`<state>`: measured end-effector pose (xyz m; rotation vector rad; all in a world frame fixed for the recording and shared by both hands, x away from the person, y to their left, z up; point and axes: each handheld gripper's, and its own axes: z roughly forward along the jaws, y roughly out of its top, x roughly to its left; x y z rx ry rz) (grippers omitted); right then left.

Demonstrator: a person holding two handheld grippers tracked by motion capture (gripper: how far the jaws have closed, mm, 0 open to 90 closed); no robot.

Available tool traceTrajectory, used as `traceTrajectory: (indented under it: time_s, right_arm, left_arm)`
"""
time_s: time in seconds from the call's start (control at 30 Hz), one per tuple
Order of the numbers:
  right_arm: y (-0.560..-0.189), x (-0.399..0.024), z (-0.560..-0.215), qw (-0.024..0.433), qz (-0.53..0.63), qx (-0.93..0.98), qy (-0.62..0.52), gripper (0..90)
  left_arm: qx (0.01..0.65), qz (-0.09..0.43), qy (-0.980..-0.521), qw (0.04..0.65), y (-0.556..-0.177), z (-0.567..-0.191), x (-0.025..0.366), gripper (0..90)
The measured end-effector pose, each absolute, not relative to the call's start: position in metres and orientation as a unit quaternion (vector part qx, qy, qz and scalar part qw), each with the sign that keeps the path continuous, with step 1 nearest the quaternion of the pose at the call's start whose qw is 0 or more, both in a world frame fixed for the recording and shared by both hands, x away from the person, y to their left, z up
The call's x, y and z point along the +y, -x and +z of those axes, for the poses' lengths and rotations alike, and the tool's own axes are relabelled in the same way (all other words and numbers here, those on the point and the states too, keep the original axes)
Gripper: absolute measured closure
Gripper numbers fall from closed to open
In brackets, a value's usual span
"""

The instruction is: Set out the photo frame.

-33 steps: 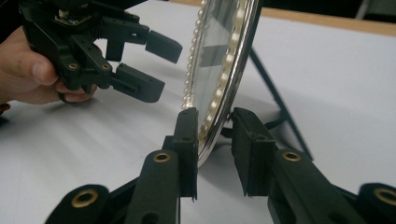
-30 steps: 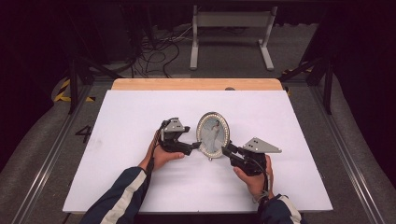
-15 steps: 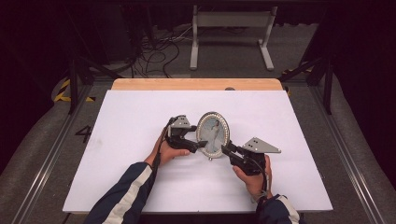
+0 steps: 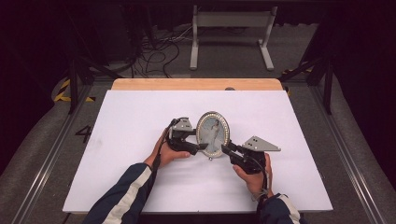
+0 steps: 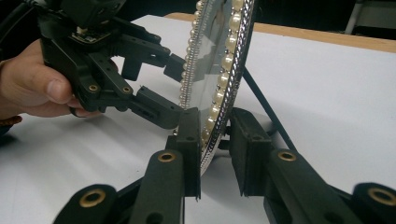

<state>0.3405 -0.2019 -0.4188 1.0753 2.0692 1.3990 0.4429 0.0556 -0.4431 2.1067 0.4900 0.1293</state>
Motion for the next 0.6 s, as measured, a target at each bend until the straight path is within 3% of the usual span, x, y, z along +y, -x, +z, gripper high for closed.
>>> traceTrajectory:
  time_s: [0.1, 0.33, 0.6]
  right_arm:
    - [-0.342, -0.202, -0.420, 0.210, 0.500, 0.741, -0.395, 74.5]
    - [-0.351, -0.200, -0.423, 0.207, 0.502, 0.731, -0.413, 74.7]
    - [-0.354, -0.198, -0.422, 0.206, 0.504, 0.730, -0.414, 74.5]
  left_arm:
    - [0.210, 0.053, -0.858, 0.466, -0.441, -0.440, 0.060, 42.3]
    - [0.218, 0.064, -0.856, 0.464, -0.430, -0.440, 0.069, 44.6]
    - [0.216, 0.062, -0.857, 0.464, -0.428, -0.437, 0.073, 39.3]
